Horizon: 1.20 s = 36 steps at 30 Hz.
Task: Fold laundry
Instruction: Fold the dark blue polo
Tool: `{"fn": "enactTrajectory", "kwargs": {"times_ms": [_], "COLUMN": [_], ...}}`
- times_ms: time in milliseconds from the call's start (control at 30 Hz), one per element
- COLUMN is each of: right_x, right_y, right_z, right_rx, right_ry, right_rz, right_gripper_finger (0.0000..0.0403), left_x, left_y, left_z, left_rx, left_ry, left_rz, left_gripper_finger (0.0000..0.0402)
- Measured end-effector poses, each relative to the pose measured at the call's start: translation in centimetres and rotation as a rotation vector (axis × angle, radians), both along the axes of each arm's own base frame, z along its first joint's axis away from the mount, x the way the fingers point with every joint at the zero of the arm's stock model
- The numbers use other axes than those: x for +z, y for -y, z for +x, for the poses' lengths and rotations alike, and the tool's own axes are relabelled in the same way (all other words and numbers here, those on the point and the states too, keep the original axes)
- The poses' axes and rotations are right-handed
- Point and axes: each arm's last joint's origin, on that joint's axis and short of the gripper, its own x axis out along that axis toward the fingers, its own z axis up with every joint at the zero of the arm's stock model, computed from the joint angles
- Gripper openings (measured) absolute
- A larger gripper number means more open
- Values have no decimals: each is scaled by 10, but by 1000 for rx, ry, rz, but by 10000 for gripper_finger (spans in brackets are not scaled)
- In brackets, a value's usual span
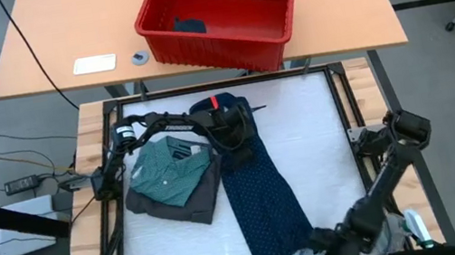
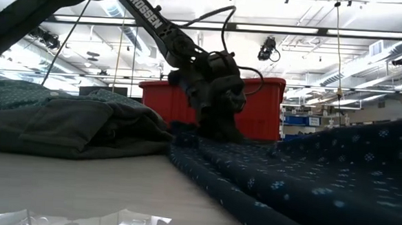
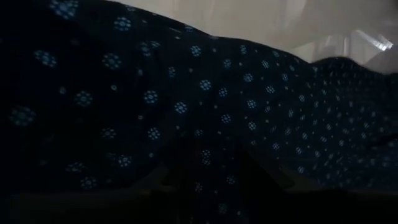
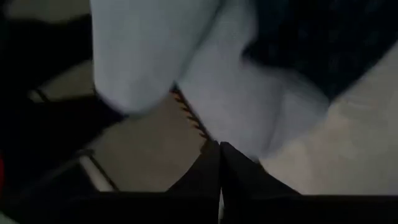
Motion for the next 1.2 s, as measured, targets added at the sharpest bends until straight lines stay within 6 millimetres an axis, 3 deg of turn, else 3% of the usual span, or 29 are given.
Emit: {"fn": "enactTrajectory", "kwargs": {"times_ms": [167,300,467,600,733,867,1033,1200], "right_x": [-5,-7,-19,-36,-42,-42,-28,-22], "right_y": [6,19,22,33,40,39,11,-8], "right_z": [-21,-24,-16,-19,-17,-14,-10,-20], "right_rx": [65,129,250,255,234,273,331,342], "right_ry": [-37,-27,73,66,49,47,168,196], "right_rz": [-212,-370,-359,-370,-364,-317,-131,-3], "right_gripper_finger": [55,102,161,180,158,89,13,17], "left_x": [-1,-1,-1,-2,-2,-2,-2,-2], "left_y": [-8,-11,-16,-23,-29,-35,-45,-51], "left_z": [-3,-4,-5,-8,-10,-12,-15,-17], "left_rx": [31,48,57,80,102,126,151,158], "left_ry": [-8,-13,-13,-16,-20,-25,-24,-15], "left_rz": [-19,-30,-37,-44,-49,-57,-59,-70], "left_gripper_finger": [116,116,116,116,116,116,116,117]}}
